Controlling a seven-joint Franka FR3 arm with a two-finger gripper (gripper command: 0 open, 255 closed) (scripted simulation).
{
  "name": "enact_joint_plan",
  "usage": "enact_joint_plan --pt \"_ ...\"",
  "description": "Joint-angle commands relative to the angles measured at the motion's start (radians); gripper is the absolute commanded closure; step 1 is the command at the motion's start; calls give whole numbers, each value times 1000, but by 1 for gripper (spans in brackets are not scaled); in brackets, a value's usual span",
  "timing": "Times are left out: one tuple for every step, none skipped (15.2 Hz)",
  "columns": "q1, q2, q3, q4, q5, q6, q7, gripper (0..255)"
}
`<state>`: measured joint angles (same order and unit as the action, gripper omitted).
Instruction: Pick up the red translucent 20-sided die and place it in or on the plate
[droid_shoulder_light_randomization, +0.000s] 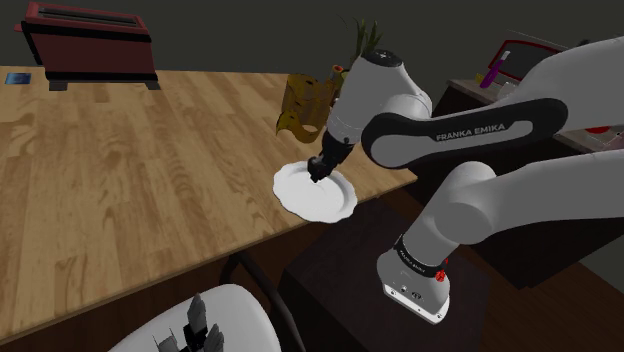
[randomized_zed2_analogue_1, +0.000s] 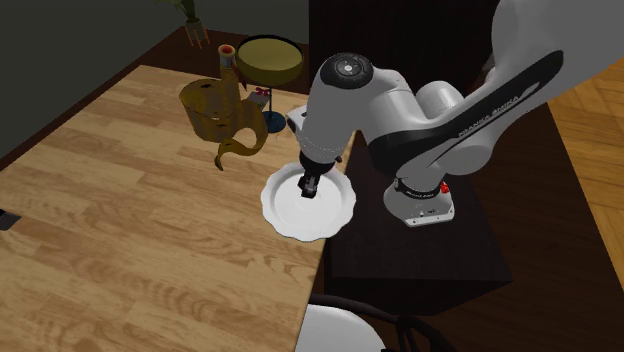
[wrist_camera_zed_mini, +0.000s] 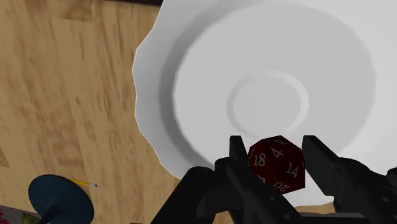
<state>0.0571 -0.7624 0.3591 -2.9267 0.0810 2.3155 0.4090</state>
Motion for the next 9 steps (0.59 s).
enact_joint_plan --pt "-2 22 8 -17 1 39 6 255" --pt "-4 34 13 -24 1 59 9 255" --pt "-6 46 18 -32 2 79 13 255" --pt "-8 59 23 -39 2 99 17 255" --pt "-10 73 28 -46 1 119 21 255" --pt "-12 82 31 -50 1 132 23 255" --pt "-12 82 31 -50 1 132 23 255" --pt "-12 82 31 -50 1 132 23 255" --pt "-12 82 31 -50 1 132 23 255"
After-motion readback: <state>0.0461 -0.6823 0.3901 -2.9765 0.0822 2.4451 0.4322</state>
